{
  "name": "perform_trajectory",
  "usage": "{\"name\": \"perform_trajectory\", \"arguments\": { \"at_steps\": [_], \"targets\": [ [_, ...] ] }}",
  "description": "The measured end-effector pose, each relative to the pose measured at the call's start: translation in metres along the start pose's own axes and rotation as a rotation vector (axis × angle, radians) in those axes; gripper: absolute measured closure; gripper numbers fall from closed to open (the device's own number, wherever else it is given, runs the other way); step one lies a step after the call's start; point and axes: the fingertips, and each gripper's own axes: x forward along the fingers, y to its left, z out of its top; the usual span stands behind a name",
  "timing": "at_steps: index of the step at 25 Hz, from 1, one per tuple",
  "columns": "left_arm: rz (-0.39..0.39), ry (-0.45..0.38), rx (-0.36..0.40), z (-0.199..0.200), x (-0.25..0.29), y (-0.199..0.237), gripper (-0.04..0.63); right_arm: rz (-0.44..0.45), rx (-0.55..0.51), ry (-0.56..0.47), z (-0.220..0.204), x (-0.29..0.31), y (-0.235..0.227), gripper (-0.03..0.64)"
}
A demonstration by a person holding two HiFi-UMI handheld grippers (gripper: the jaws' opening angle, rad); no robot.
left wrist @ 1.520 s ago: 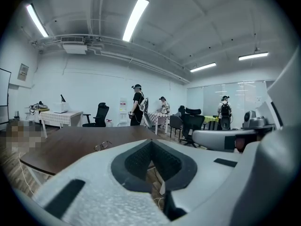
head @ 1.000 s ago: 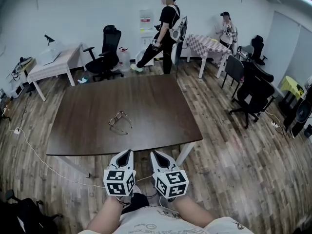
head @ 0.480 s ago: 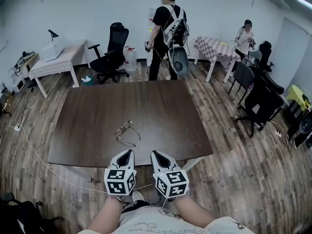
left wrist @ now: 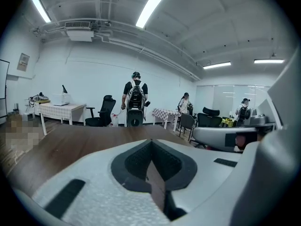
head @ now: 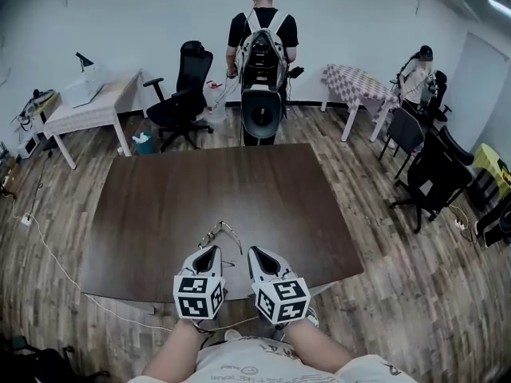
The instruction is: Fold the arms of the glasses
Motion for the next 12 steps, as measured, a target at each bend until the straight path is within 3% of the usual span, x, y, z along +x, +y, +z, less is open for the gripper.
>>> {"name": "perform_trajectory", "arguments": {
  "at_steps": [4,12],
  "targets": [
    [0.021,-0.022,0.132,0.009,0.017,0.021,0.581,-0.014,0.003,0.002,-0.002,0.028,0.001,0.601],
    [-0.031,0.027,0.032,-0.005,0.04,0.051,0.581,-0.04,0.002,0.048,-0.012,0.063,0.002,0.601]
  ]
}}
